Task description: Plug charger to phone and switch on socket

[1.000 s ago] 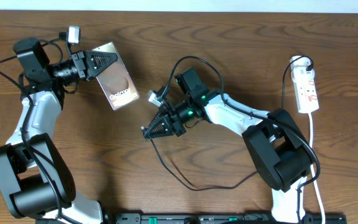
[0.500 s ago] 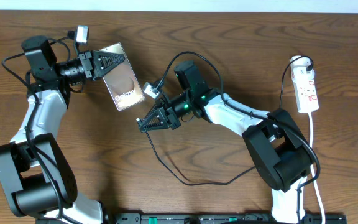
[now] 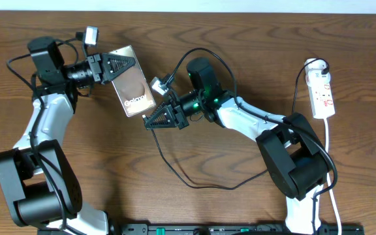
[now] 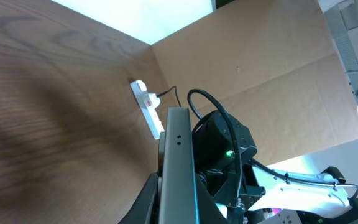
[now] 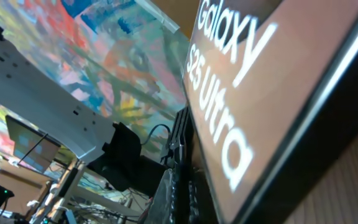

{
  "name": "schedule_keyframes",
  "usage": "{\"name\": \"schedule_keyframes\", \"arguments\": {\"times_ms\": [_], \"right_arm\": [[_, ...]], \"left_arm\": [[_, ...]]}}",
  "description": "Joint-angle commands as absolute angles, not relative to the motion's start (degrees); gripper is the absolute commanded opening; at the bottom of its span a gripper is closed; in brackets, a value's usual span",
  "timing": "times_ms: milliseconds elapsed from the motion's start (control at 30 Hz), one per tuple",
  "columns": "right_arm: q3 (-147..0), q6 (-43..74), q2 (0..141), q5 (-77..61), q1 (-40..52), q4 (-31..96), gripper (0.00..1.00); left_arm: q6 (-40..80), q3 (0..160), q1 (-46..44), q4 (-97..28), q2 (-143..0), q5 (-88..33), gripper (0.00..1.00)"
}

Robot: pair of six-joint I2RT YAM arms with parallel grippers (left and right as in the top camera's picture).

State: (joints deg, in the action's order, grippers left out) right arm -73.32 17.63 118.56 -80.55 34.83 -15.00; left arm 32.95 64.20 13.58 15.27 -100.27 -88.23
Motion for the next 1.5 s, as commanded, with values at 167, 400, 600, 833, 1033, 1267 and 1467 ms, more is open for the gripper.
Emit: {"name": "schedule_keyframes", "arguments": {"times_ms": [167,400,600,833,1033,1267,1467], "right_arm": [[-73.49,18.83,118.48,-79.57,34.52,-15.27,0.01],[-73.49,18.85,118.48,-78.72,34.52,-15.44,0.01],[-73.49,18.83,118.48,-78.72,34.5,-15.44,0.01],[-73.49,18.83,118.48,-78.72,34.37,-15.49,0.01],[-73.49,18.85,118.48,-78.72,34.04,-15.7,0.01],[-73.49,18.87,118.48,-78.52,33.8,-15.68,0.01],[-73.49,18.87,118.48,-78.35,33.78,-15.68,0.01]], "left_arm": [[32.62,64.01,13.52,15.49,-99.02,-90.04,0.08],[32.62,64.01,13.52,15.31,-99.02,-90.04,0.07],[32.6,64.01,13.52,15.31,-99.0,-90.04,0.07],[32.6,63.96,13.52,15.29,-99.02,-90.04,0.07],[32.6,63.96,13.52,15.31,-99.0,-90.04,0.07],[32.58,63.96,13.23,15.31,-99.0,-90.04,0.07],[32.53,63.96,12.21,15.33,-99.02,-90.04,0.08]]}}
